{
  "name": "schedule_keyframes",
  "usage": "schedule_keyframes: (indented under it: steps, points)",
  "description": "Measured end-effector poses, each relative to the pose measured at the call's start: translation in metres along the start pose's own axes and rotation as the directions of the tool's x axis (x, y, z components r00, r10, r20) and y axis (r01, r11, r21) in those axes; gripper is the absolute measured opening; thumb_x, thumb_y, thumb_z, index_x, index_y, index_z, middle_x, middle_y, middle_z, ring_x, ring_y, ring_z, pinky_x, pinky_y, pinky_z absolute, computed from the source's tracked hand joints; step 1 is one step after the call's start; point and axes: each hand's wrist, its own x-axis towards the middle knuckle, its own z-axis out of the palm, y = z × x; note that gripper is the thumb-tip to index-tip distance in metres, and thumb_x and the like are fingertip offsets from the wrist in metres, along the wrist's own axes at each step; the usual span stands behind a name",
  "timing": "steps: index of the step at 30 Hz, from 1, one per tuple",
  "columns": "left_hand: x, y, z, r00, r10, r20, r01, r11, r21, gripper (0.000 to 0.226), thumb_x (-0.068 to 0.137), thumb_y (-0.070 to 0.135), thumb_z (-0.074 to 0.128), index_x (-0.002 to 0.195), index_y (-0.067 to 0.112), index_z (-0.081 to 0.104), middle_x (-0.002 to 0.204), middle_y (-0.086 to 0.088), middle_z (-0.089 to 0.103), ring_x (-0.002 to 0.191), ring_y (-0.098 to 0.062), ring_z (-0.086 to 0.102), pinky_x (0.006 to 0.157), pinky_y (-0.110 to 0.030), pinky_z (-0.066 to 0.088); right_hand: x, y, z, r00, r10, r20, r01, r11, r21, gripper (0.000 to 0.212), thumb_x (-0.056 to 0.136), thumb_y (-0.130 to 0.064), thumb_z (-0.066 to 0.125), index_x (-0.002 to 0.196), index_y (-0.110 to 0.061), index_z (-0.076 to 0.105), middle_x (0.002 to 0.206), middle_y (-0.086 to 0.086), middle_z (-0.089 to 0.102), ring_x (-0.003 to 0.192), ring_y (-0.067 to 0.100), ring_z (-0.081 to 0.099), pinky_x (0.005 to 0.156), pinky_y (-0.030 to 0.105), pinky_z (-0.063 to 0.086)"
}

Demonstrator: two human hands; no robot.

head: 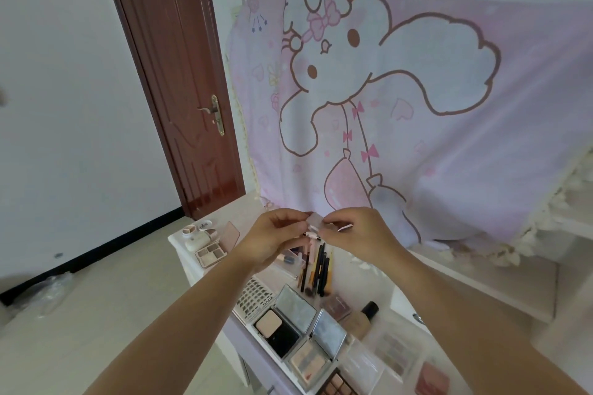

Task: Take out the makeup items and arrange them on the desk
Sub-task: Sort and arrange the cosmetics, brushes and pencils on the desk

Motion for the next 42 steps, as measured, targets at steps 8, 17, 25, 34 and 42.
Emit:
schedule_keyframes:
  steps: [8,17,25,34,42]
  points:
    - [0.001,-0.020,-0.010,0.997,0.070,0.012,-0.066,0.978,-0.198,0.028,0.046,0.027,0.087,0.061,0.009,0.071,0.055,-0.006,0.067,0.053,-0.017,0.066,0.059,-0.026,0.056,0.009,-0.013,0.020,0.998,0.056,-0.004,-0.056,0.995,-0.081,0.035,0.080,-0.026,0.061,0.075,0.008,0.067,0.066,0.028,0.056,0.057,0.018,0.041,0.051,0.023,0.027]
    - [-0.002,-0.036,-0.014,0.994,-0.069,-0.084,0.044,0.963,-0.264,0.051,0.089,-0.009,0.037,0.058,0.008,0.073,0.056,-0.005,0.069,0.051,-0.008,0.066,0.048,-0.012,0.052,0.014,0.000,0.015,0.939,0.326,0.114,-0.345,0.889,0.300,0.036,0.092,-0.022,0.050,0.091,0.012,0.061,0.094,0.025,0.067,0.078,0.029,0.067,0.077,0.038,0.056]
    - [-0.010,-0.057,0.002,0.964,-0.251,-0.084,0.244,0.966,-0.088,0.025,0.081,-0.017,0.048,0.077,0.002,0.063,0.060,-0.004,0.071,0.057,-0.013,0.069,0.056,-0.019,0.057,-0.016,0.047,0.003,0.815,0.567,0.116,-0.545,0.685,0.484,0.031,0.093,-0.018,0.048,0.066,-0.009,0.059,0.060,0.004,0.064,0.051,0.012,0.050,0.041,0.016,0.037]
    - [-0.059,-0.165,0.035,0.784,-0.620,-0.025,0.621,0.781,0.065,0.016,0.080,-0.015,0.055,0.079,0.001,0.060,0.070,-0.011,0.065,0.057,-0.011,0.068,0.058,-0.016,0.056,-0.128,0.129,0.036,0.619,0.760,0.198,-0.783,0.579,0.228,0.024,0.092,-0.014,0.048,0.073,-0.006,0.060,0.062,0.004,0.059,0.049,0.013,0.043,0.041,0.018,0.032]
    - [-0.113,-0.237,0.060,0.545,-0.808,-0.226,0.824,0.566,-0.035,0.021,0.079,-0.015,0.058,0.066,0.003,0.058,0.059,-0.008,0.060,0.039,-0.008,0.060,0.049,-0.017,0.053,-0.195,0.176,0.074,0.399,0.861,0.317,-0.917,0.369,0.150,0.027,0.093,-0.013,0.048,0.067,-0.009,0.056,0.064,0.007,0.059,0.031,0.001,0.050,0.032,0.010,0.032]
